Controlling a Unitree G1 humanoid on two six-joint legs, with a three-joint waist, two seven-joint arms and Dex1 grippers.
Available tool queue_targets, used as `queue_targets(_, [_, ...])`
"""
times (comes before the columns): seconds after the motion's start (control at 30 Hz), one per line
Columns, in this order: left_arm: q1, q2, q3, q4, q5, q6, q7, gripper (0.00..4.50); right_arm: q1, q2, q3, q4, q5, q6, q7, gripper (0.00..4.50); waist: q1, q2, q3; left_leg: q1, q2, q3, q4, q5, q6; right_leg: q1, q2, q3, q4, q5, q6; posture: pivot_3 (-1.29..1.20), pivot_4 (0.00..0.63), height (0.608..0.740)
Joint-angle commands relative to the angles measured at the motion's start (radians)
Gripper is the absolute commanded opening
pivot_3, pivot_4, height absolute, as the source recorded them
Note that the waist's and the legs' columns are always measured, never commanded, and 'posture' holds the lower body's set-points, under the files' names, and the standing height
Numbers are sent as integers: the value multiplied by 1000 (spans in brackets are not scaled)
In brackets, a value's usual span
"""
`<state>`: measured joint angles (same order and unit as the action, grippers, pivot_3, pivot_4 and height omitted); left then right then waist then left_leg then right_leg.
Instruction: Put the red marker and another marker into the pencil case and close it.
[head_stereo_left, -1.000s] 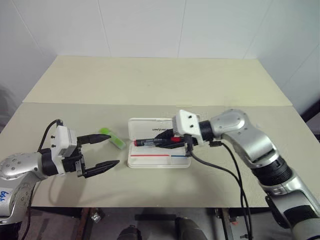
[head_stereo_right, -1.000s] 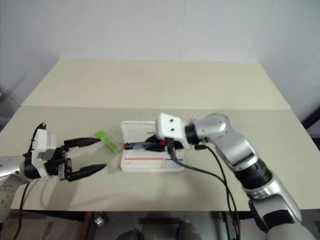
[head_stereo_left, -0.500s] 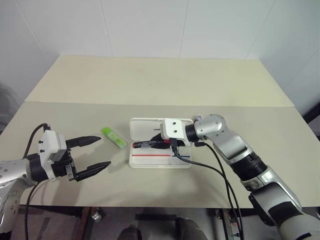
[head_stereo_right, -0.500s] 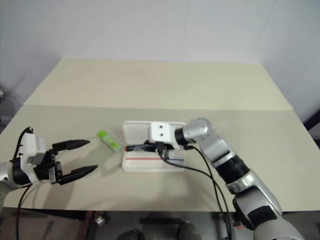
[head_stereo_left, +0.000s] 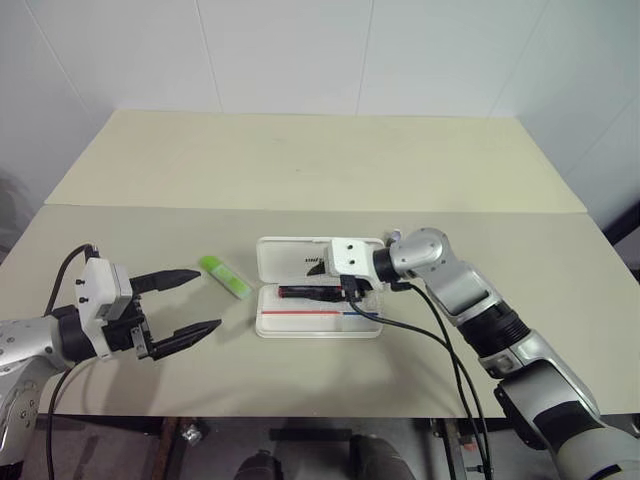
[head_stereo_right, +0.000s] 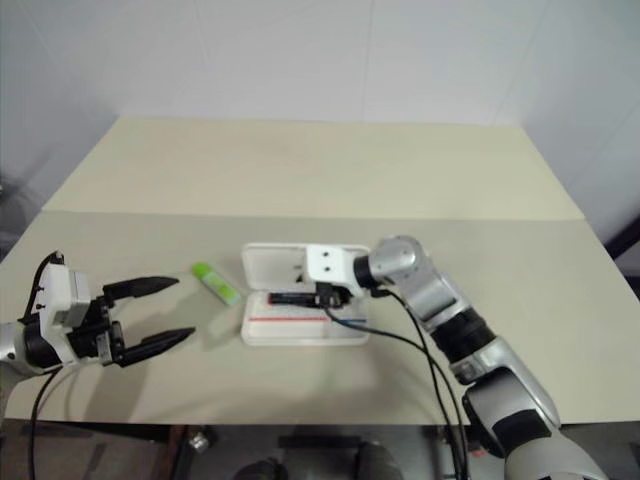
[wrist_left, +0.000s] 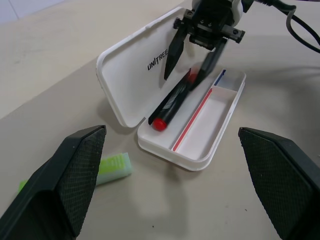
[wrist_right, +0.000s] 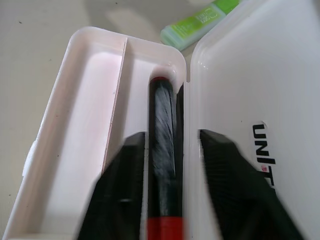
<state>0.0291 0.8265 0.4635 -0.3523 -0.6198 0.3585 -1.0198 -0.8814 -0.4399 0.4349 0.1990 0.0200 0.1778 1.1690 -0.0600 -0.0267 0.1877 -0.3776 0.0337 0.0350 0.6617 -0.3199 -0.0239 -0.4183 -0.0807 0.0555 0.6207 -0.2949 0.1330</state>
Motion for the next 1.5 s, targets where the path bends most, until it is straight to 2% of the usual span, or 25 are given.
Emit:
queue_targets(0.03, [-17,13,7,-19,-1,-18,3,4500,-2,-12,-50,-67,39,22,18,3517,0,0,0,0,0,0,0,0,0,0,0,0,0,0,0,0,150,740])
queue_targets(0.43, [-33,-11,-17,-42,11,-19,53,4500,46,-49,-121,-241,202,196,90,3517,2,0,0,0,0,0,0,0,0,0,0,0,0,0,0,0,150,740])
queue_targets(0.83, [-95,-120,-49,-60,146,-7,364,4500,84,-119,-249,-273,344,240,114,3517,5,0,0,1,0,0,1,0,0,0,0,0,1,0,0,0,150,740])
queue_targets(1.3, [-185,-229,-76,-65,140,278,675,4500,102,-174,-369,-252,374,224,65,3517,9,0,0,1,0,0,1,0,0,0,0,0,1,0,0,0,150,740])
queue_targets(1.4, [-224,-260,-92,-57,136,354,731,4500,121,-183,-403,-256,389,193,67,4086,13,0,0,1,0,0,1,0,0,0,0,0,1,0,0,0,150,740])
queue_targets(1.43, [-240,-272,-97,-54,136,378,750,4500,127,-190,-407,-257,390,189,70,4458,16,0,0,1,-1,0,1,0,0,0,0,0,1,0,1,0,150,740])
queue_targets(1.5, [-279,-300,-109,-44,142,425,793,4500,139,-201,-416,-258,394,181,75,4490,22,0,0,1,-1,0,1,0,0,0,0,0,1,0,1,0,150,740])
